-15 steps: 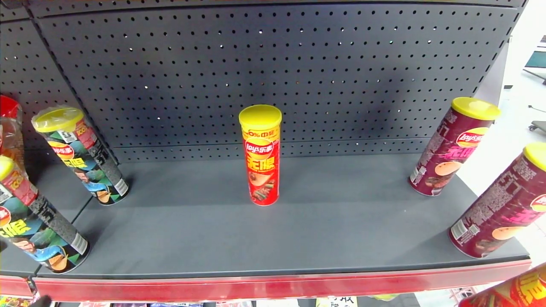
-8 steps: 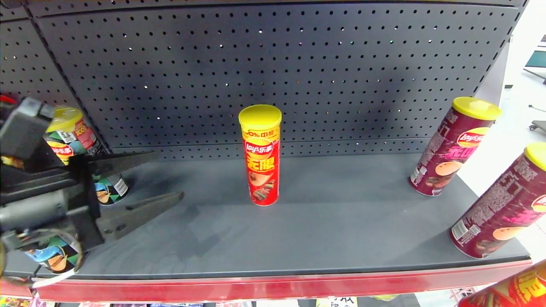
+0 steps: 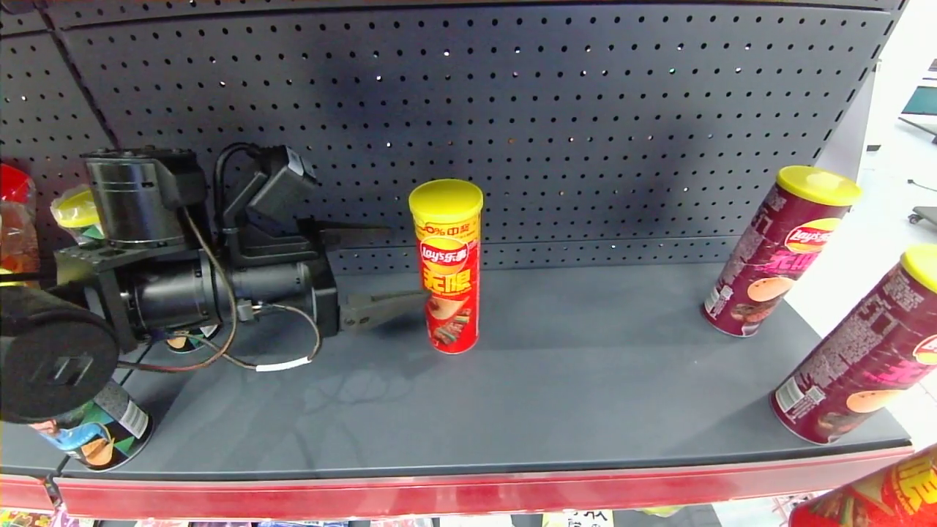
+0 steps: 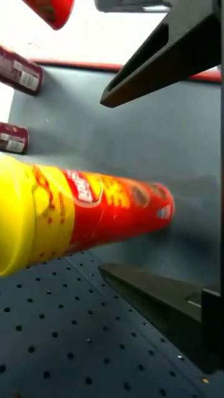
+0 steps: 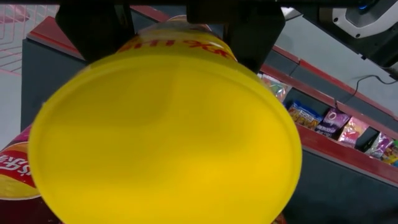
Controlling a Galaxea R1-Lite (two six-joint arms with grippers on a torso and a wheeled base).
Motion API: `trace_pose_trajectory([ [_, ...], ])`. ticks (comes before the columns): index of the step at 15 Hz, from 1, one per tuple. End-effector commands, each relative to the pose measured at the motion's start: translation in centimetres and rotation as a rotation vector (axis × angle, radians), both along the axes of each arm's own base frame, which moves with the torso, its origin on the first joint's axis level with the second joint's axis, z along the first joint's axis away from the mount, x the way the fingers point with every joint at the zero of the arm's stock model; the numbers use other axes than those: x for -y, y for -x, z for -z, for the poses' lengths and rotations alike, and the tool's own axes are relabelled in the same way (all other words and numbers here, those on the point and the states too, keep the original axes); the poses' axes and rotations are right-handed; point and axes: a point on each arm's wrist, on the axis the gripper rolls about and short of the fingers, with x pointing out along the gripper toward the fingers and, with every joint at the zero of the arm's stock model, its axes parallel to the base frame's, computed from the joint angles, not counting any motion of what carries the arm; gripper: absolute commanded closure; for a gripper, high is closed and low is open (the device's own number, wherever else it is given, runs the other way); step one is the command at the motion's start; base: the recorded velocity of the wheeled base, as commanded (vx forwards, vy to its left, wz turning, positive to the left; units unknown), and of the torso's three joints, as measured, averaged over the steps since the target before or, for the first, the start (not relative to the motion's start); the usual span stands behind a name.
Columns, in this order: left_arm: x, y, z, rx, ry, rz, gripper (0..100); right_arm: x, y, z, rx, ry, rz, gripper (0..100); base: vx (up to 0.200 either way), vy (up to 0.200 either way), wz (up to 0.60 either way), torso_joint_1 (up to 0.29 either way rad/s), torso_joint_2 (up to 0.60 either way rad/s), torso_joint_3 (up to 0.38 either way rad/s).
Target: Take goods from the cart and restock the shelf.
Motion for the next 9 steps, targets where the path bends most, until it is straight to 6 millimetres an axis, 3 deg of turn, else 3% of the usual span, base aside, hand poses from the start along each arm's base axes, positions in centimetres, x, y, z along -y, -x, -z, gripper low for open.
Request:
trace_pose_trajectory([
  [1, 0.5, -1.2, 0.6, -0.011, -0.007, 0.005, 0, 0.0, 0.1, 0.0, 0.004, 0.000, 0.001, 100, 0.000, 0.000, 0.00, 0.000, 0.00, 0.000],
  [9, 1.3, -3.4, 0.6, 0.000, -0.003, 0.007, 0, 0.0, 0.2, -0.1, 0.010, -0.001, 0.002, 100, 0.000, 0.000, 0.00, 0.000, 0.00, 0.000],
])
